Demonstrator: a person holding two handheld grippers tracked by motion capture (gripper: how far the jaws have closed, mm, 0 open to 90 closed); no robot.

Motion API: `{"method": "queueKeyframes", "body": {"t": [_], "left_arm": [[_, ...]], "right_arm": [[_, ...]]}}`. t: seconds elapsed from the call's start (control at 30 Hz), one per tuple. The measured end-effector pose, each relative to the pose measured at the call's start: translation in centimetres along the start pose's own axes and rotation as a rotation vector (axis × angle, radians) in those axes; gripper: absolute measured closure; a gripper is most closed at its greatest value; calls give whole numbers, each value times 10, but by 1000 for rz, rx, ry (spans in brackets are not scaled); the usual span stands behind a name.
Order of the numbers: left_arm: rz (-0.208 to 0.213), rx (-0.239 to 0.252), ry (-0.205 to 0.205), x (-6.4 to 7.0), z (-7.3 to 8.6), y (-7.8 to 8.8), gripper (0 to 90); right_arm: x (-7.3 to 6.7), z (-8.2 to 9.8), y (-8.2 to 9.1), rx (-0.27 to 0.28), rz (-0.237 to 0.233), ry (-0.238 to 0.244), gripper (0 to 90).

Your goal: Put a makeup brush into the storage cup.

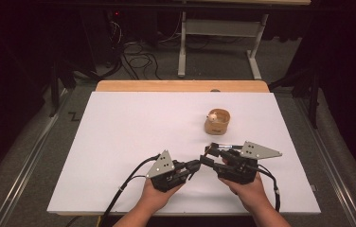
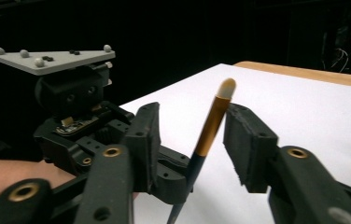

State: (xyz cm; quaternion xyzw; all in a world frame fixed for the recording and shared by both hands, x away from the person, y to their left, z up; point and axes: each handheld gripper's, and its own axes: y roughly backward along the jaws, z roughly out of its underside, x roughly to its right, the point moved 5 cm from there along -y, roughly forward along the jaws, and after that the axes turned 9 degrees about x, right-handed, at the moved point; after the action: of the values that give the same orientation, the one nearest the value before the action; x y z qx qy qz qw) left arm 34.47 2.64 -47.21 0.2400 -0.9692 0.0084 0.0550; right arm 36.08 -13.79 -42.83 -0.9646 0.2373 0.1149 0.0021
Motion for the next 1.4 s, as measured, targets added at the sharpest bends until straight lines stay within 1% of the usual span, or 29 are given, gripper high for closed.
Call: {"method": "queueKeyframes", "body": {"t": [0.03,0.07,0.17,0.27,0.43,0.47,0.5,0.57,0.6,0.63,0.67,0.73,0.77,0.8,0.9,0.93,1.0,1.07,1.1,1.13,1.2,1.3,1.4], "left_arm": [[2,0,-2,0,0,0,828],[3,-1,-3,0,-1,1,828],[6,11,-2,1,-2,2,829],[4,11,-3,1,-2,2,828],[3,9,-4,0,-1,1,829],[3,10,-1,0,0,1,828],[3,10,-1,0,0,1,828],[6,3,-6,0,0,1,828],[7,1,-8,0,1,1,828],[8,-6,-13,0,2,0,828],[7,-3,-8,0,2,0,827],[11,-13,-9,-1,3,0,827],[8,-15,-13,-1,3,0,826],[6,-15,-10,-1,4,-1,826],[2,-21,-1,-1,5,-1,814],[4,-29,-1,-1,5,-1,776],[6,-29,13,-1,5,-1,700],[-14,-29,26,0,5,-2,612],[-16,-27,32,-1,5,-2,577],[-21,-33,32,-1,6,-1,554],[-46,-44,34,-4,7,-1,491],[-74,-43,61,-8,10,1,411],[-91,-49,74,-11,11,3,355]], "right_arm": [[0,0,0,0,0,0,616],[0,1,0,-1,0,-10,623],[1,3,0,-3,-1,-18,656],[2,4,0,-4,-12,-25,677],[3,7,-2,-13,-13,-33,713],[3,6,-1,-6,-16,-38,748],[3,6,-1,-6,-16,-38,748],[4,6,0,1,-21,-44,810],[4,7,1,1,-19,-47,828],[5,7,1,-1,-24,-51,841],[4,7,0,-2,-34,-56,849],[3,8,0,-7,-23,-39,851],[4,8,-1,-9,-22,-40,851],[4,9,-1,-15,-21,-44,852],[4,9,-1,-13,-11,-26,852],[4,8,0,-6,-5,-21,853],[5,6,1,5,-2,-22,853],[7,4,4,13,9,-18,853],[8,4,4,19,12,-12,853],[8,3,5,22,16,-14,853],[10,2,7,25,27,-11,852],[13,1,10,37,35,5,852],[16,0,14,46,39,2,852]]}}
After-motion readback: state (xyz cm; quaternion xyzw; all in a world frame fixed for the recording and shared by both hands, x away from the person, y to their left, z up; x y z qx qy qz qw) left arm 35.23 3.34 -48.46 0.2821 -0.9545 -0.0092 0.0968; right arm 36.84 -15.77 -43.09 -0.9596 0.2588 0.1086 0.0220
